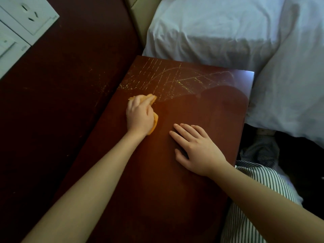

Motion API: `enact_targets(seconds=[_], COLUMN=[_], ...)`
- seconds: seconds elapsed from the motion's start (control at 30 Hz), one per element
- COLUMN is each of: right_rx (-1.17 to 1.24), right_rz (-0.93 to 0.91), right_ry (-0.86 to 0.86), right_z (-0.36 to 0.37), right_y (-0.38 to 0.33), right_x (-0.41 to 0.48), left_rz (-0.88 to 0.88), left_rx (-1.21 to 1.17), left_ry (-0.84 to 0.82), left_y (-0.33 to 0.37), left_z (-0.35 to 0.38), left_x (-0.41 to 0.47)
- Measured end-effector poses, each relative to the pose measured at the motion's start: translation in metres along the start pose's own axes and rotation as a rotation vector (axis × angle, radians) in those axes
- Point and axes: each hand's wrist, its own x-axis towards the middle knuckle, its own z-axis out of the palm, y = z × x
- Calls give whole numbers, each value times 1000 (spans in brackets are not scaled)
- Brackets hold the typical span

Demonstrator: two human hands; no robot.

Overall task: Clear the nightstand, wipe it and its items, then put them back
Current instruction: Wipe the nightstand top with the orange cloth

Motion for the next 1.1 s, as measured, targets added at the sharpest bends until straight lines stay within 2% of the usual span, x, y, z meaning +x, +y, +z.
enact_targets(seconds=[0.13,0.2,0.3,0.37,0.43,0.5,0.63,0.73,0.8,1.0,1.1], right_rx=[5,6,16,19,19,18,14,11,9,7,9], right_rz=[-4,-5,-4,-4,-7,-9,-12,-12,-15,-10,-12], right_ry=[13,26,36,41,41,37,25,29,31,42,46], right_z=[1,2,3,4,4,3,3,3,3,4,4], right_y=[0,1,1,0,0,1,1,1,1,1,1], right_x=[0,0,0,0,0,0,0,0,0,0,0], left_rz=[287,312,114,-35,-109,-11,342,444,391,-108,-128], left_rx=[-33,-13,20,60,74,62,-3,-21,-24,51,58], left_ry=[-143,-180,-84,13,48,7,-188,-256,-234,55,71], left_y=[-24,-43,-51,-37,-18,-3,-7,-32,-46,-14,7], left_z=[-18,-28,-25,-16,-6,0,-9,-26,-32,-7,5], left_x=[-29,-24,-3,9,14,13,-6,-20,-19,9,15])
